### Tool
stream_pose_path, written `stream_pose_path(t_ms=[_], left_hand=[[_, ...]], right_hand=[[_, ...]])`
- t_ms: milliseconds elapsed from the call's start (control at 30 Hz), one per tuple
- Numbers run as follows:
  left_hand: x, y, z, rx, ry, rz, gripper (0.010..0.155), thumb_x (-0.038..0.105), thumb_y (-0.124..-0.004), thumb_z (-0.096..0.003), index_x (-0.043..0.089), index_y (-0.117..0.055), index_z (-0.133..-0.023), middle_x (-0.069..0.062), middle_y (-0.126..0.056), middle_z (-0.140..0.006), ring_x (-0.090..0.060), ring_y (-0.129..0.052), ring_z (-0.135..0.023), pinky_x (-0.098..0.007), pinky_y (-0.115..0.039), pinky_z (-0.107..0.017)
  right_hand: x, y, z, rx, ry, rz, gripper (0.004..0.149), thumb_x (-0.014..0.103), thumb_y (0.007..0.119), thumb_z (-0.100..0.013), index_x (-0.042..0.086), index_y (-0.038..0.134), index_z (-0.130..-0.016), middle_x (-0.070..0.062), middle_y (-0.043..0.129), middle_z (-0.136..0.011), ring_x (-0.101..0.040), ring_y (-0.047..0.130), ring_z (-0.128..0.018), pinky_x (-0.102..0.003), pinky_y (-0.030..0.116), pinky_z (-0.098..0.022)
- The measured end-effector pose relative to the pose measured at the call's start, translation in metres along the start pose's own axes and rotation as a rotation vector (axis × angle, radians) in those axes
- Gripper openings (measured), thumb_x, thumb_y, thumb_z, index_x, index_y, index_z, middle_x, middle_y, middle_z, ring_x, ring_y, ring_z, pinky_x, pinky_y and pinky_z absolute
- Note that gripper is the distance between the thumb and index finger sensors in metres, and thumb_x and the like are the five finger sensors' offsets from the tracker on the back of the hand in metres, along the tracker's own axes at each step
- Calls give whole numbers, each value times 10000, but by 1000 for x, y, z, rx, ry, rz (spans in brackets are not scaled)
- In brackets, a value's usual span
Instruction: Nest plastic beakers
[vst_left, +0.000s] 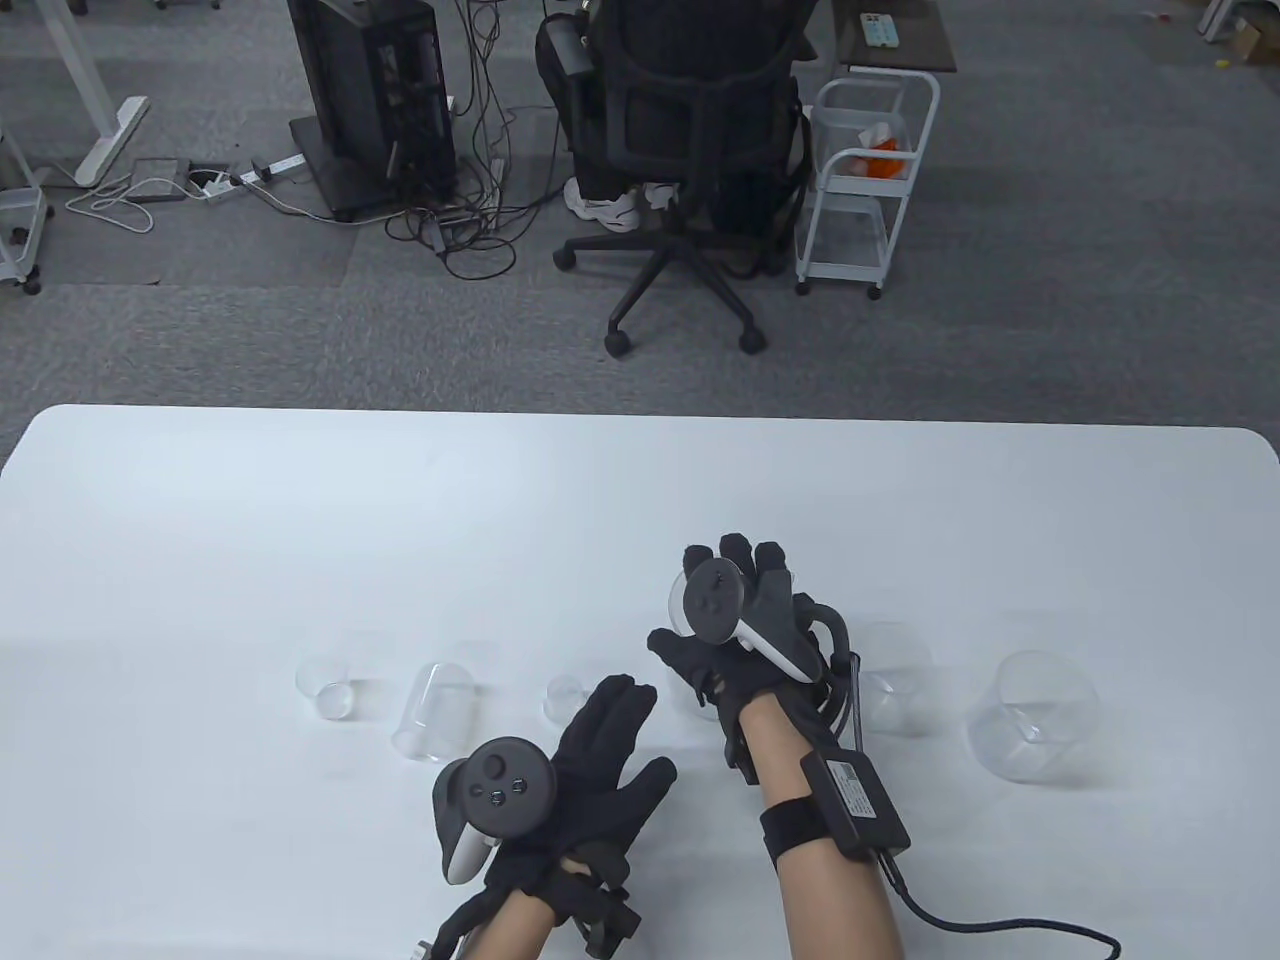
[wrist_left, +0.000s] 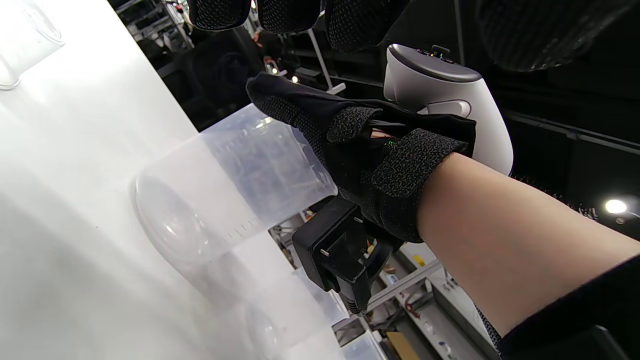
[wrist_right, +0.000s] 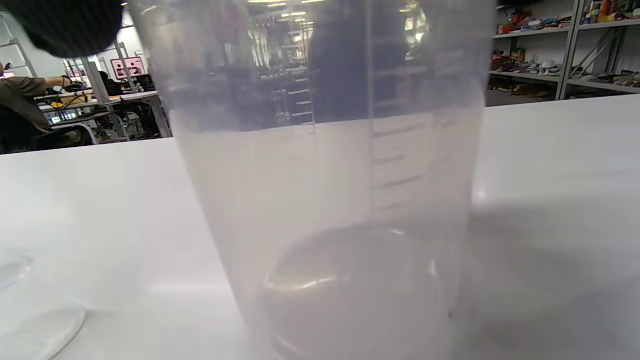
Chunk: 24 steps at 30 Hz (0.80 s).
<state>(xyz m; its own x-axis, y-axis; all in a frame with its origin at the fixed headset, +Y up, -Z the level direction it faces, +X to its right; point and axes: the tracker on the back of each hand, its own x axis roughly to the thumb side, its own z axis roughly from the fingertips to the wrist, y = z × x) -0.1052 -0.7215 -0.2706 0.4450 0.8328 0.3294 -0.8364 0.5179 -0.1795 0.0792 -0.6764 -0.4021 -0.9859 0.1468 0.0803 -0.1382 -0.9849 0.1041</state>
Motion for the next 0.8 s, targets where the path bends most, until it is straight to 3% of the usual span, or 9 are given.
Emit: stream_pose_path(t_ms=[300,567,800], left_hand=[[0,0,0,3,-1,-7,779,659,-633,-441,219,-485,-1065,-143,-381,-1153,-506,-443,-1067,-720,-416,-689],[0,3,0,16,-1,-10,780,659,-634,-439,218,-484,-1065,-144,-379,-1152,-505,-435,-1068,-722,-408,-690],[0,6,1,41,-8,-1,778,659,-631,-439,220,-486,-1064,-140,-379,-1153,-501,-436,-1070,-722,-409,-690]], right_hand=[[-5,-9,14,-114,-114,21,873,694,736,-434,223,359,-1066,-166,295,-1202,-491,326,-1088,-741,545,-601],[-6,-60,60,-179,-303,34,874,696,728,-443,215,354,-1070,-166,289,-1204,-494,318,-1089,-741,540,-605],[-21,-64,96,-159,-381,22,874,700,720,-448,213,349,-1071,-166,284,-1205,-495,315,-1089,-741,540,-606]])
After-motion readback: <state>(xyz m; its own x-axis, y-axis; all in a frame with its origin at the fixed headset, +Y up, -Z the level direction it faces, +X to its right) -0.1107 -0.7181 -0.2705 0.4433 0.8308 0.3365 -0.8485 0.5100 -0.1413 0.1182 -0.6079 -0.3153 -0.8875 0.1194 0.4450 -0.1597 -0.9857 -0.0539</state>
